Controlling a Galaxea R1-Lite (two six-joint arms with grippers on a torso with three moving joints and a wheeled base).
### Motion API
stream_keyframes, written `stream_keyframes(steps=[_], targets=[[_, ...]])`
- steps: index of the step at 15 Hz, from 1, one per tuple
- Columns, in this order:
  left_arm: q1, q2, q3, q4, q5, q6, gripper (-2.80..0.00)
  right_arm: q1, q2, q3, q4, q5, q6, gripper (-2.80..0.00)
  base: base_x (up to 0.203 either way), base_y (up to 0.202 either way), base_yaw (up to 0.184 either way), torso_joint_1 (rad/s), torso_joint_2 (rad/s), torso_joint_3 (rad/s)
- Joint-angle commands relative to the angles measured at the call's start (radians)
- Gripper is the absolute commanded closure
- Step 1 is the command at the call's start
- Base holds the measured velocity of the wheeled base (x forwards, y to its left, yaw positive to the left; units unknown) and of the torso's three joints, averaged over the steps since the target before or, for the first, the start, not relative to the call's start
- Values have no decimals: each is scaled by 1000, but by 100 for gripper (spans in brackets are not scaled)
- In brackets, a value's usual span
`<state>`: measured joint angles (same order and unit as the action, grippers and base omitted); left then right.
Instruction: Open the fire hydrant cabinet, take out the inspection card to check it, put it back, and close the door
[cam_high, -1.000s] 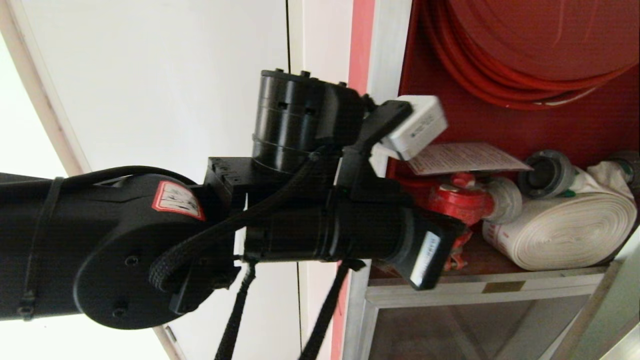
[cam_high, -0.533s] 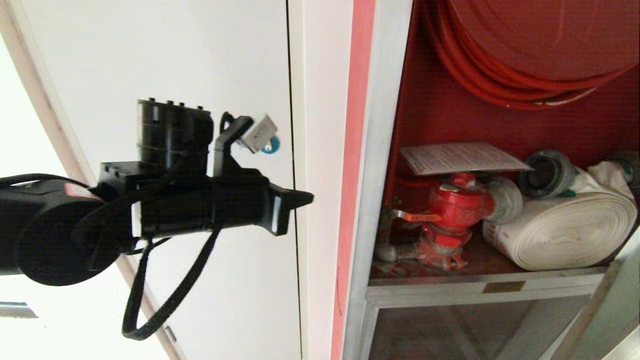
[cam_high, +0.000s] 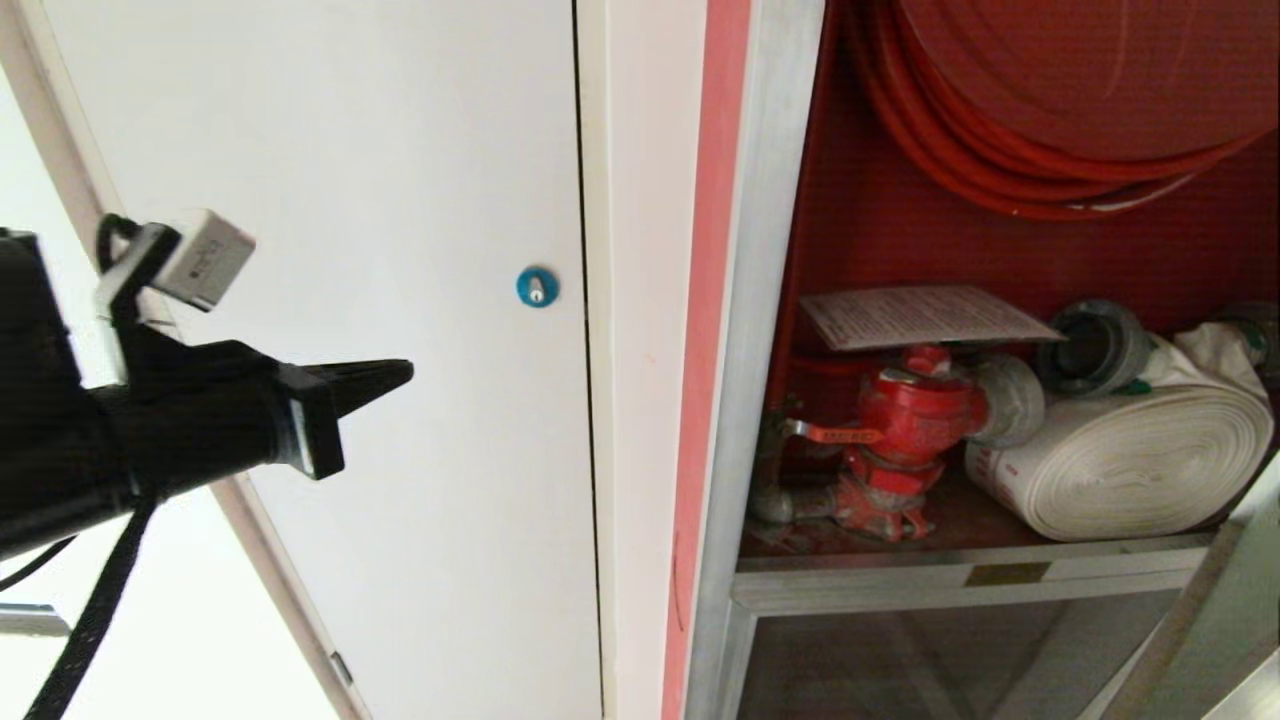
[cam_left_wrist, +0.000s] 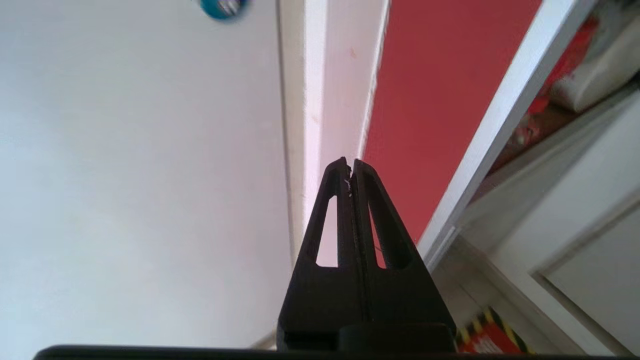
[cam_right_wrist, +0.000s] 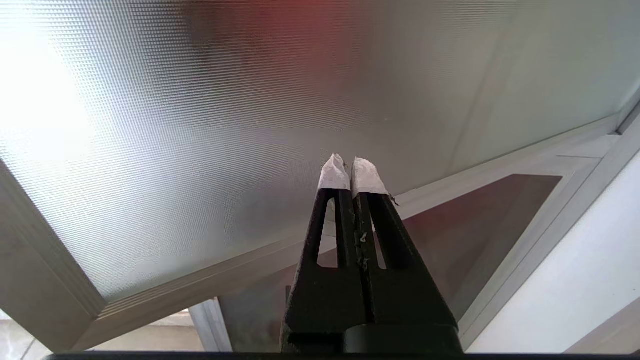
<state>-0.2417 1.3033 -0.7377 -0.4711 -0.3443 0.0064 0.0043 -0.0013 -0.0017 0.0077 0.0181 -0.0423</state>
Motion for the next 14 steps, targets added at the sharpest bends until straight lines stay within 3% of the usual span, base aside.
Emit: stream_keyframes(steps=[1, 5, 8, 12, 14], targets=[[61, -203, 68, -5, 1, 8, 0, 0, 0, 0, 0, 0, -1, 0, 0, 0, 0, 0, 0, 0], [148, -492, 169, 1, 6, 9, 0, 0, 0, 0, 0, 0, -1, 0, 0, 0, 0, 0, 0, 0], [310, -662, 210, 7, 28, 6, 0, 0, 0, 0, 0, 0, -1, 0, 0, 0, 0, 0, 0, 0], [330, -815, 347, 9, 24, 3, 0, 0, 0, 0, 0, 0, -1, 0, 0, 0, 0, 0, 0, 0], [301, -879, 380, 52, 20, 2, 0, 0, 0, 0, 0, 0, -1, 0, 0, 0, 0, 0, 0, 0]])
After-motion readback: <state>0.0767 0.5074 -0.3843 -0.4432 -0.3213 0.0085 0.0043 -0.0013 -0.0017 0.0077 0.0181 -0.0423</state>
